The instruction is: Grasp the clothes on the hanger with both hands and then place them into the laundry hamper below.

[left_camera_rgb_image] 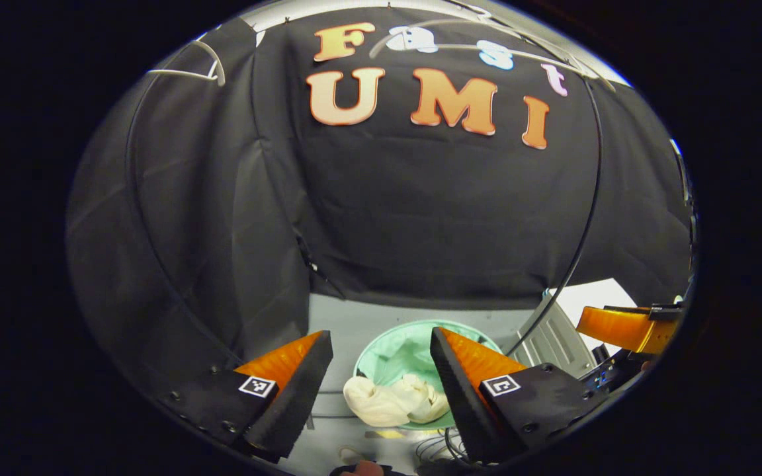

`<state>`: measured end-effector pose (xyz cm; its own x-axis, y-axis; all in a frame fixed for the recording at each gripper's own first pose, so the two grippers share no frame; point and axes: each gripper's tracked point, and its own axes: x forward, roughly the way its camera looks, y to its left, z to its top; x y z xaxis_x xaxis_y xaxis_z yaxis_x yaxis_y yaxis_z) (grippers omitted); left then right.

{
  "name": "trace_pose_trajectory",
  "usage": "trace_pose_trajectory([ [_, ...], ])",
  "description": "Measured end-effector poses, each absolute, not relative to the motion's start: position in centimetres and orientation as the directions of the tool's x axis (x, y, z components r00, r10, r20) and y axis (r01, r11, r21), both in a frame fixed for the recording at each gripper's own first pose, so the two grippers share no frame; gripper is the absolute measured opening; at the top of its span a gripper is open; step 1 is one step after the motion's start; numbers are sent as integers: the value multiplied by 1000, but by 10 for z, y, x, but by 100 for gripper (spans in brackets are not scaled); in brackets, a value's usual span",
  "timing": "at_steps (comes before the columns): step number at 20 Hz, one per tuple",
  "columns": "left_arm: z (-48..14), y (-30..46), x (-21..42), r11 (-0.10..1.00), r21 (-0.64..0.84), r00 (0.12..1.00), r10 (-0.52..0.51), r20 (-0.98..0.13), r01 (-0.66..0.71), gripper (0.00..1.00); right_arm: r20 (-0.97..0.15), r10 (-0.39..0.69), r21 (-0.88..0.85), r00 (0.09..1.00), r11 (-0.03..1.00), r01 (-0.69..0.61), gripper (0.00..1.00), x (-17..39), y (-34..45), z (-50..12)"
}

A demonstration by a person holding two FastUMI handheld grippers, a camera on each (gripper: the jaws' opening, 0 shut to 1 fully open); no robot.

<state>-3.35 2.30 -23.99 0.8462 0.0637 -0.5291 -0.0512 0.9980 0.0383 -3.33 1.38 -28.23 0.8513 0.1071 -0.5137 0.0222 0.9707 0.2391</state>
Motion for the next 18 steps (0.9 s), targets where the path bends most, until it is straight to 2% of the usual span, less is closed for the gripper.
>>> trace_pose_trajectory([
  [7,-125,15,-8,998,5,951,59,-304,-60,97,-351,84,249,933,969,6,94,-23,-7,-178],
  [9,-96,16,-1,998,-6,969,62,-239,-65,100,-283,76,222,956,975,-12,94,-17,-13,-145],
  [10,-83,17,1,997,-14,975,68,-213,-72,97,-240,72,205,968,979,-22,94,-13,-15,-127],
  [12,-65,23,5,995,-24,979,89,-183,-95,94,-162,59,169,985,985,-31,94,-9,-20,-98],
  [13,-58,24,8,994,-29,981,94,-170,-101,94,-135,52,153,989,988,-31,100,-9,-21,-86],
  [16,-37,30,12,992,-44,986,111,-126,-117,94,-58,45,131,997,991,-37,100,-11,-25,-54],
  [17,-30,34,12,991,-49,987,119,-110,-125,94,-33,34,125,999,992,-30,94,-12,-29,-46],
  [18,-25,36,11,990,-54,987,128,-96,-134,97,-5,19,118,1000,993,-18,100,-12,-34,-38],
])
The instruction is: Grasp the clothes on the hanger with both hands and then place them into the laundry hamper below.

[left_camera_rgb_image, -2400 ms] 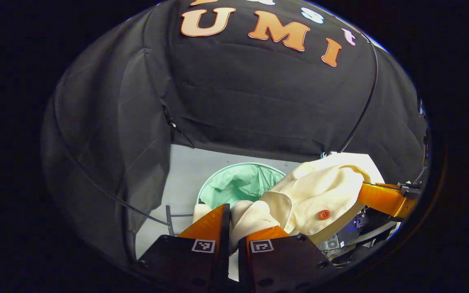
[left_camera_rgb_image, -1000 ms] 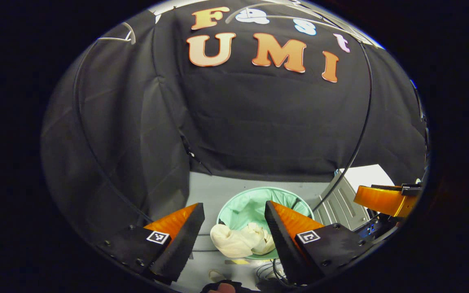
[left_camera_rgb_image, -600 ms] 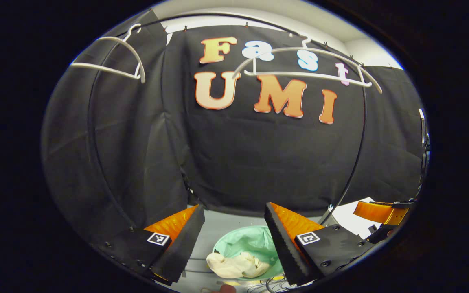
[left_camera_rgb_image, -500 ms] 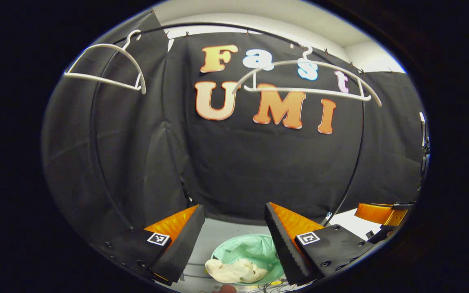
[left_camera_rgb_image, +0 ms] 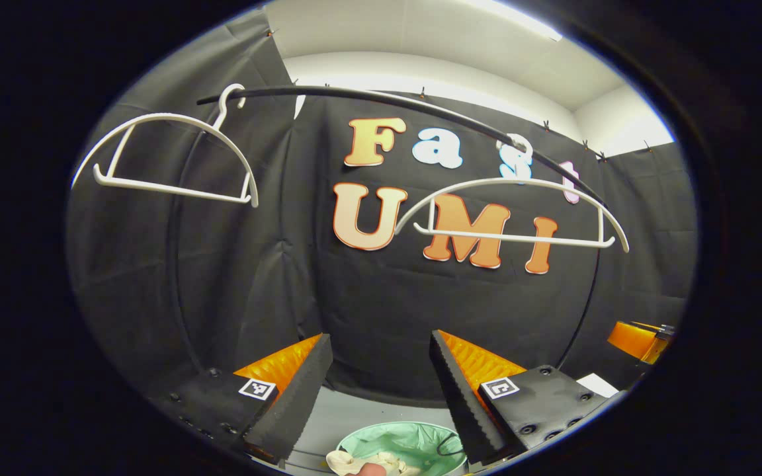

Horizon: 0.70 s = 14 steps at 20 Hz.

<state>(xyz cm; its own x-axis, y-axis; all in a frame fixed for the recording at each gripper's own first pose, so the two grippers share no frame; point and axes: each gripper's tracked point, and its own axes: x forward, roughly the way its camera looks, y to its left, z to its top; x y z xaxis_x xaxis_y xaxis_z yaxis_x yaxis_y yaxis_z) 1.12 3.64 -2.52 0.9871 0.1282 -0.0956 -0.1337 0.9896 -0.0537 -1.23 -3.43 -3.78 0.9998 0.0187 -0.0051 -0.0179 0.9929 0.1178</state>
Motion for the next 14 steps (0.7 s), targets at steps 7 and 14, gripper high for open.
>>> trace_pose_trajectory([
  [7,0,52,21,981,-42,982,190,-16,-190,94,111,-38,63,993,998,31,94,-10,-55,7],
  [14,9,37,23,989,-27,989,146,16,-145,97,94,-26,88,995,996,18,94,-13,-55,-2],
])
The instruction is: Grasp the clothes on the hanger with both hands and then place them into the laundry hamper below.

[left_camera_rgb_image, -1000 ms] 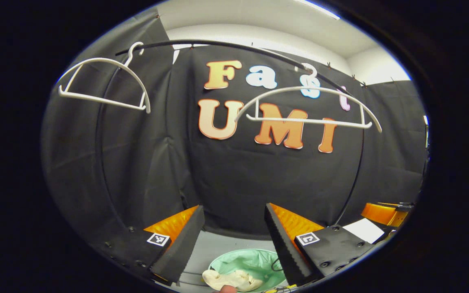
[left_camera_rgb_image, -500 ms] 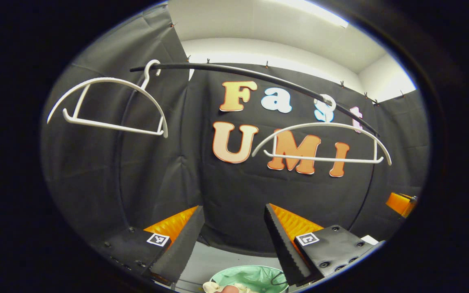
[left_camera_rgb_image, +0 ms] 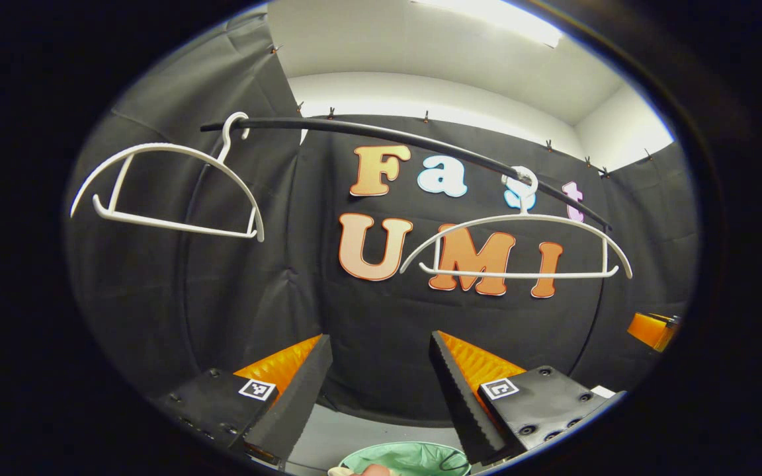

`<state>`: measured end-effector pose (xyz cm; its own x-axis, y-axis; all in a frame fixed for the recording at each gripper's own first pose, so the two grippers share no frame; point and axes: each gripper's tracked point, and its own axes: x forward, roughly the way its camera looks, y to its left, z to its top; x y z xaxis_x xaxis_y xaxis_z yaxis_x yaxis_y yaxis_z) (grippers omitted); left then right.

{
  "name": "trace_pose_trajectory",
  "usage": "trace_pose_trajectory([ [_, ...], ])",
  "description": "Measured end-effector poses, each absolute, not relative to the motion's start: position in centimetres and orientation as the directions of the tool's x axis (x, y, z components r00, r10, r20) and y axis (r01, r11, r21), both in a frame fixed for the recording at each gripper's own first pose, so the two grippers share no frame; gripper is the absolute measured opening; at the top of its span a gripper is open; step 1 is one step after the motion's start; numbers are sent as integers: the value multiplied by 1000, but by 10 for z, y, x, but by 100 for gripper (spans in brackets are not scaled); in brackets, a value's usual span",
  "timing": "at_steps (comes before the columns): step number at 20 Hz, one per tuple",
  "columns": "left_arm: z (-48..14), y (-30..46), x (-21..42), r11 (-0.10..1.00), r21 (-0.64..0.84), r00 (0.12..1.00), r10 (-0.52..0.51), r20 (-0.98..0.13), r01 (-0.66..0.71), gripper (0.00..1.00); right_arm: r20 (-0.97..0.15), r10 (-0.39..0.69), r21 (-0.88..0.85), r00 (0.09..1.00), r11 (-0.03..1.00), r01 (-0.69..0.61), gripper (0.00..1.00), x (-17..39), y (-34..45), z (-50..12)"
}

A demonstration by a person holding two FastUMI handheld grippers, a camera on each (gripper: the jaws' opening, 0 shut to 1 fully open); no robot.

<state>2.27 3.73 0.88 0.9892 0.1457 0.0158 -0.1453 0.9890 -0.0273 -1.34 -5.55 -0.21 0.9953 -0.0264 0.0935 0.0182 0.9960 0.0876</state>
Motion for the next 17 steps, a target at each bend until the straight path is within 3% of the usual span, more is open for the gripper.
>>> trace_pose_trajectory([
  [5,11,33,21,991,-8,991,132,26,-132,94,68,-23,92,997,996,17,94,-18,-56,-10],
  [9,8,35,20,990,-13,990,137,13,-137,100,47,-26,96,999,995,21,94,-18,-57,-16],
  [12,8,39,18,990,-13,990,143,12,-143,94,41,-21,95,999,995,17,94,-19,-55,-17],
  [14,7,39,17,989,-24,990,144,10,-143,97,41,-18,93,999,996,14,94,-19,-54,-16],
  [17,5,37,16,990,-38,991,133,3,-132,94,41,-10,91,999,996,6,94,-21,-51,-15],
])
